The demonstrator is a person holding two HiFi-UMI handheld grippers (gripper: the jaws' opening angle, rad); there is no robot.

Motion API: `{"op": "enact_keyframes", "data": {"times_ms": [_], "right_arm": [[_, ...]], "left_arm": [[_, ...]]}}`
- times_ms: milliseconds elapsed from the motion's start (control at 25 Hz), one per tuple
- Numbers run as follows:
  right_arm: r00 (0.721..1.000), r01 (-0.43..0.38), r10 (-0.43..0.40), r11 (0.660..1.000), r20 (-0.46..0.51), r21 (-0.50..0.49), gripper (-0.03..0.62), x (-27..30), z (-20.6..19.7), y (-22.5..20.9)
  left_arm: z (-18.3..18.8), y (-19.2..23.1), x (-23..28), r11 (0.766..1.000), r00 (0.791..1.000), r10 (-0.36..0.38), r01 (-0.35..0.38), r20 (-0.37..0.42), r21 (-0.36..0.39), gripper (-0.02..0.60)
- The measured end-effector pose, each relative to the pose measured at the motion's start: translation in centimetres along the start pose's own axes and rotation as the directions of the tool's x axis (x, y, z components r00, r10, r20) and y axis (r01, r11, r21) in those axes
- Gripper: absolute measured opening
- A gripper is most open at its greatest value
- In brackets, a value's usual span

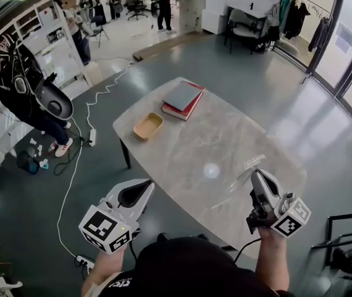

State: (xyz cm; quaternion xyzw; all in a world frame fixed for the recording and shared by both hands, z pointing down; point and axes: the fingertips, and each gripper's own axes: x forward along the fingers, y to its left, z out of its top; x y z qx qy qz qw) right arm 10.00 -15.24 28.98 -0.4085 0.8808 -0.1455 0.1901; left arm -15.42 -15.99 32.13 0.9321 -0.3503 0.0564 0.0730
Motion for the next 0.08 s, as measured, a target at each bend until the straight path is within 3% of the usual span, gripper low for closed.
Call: {"op": "enact_keyframes", "data": {"times_ms": [80], "right_arm": [[1.0,-0.002,0.002,1.0,-0.003,0.004,0.012,0.26,-0.2,-0.01]], "left_arm": [[0.18,0.1,-0.09,1.0,1.0,0.0,0.0,0.001,-0.001,0.005]]}}
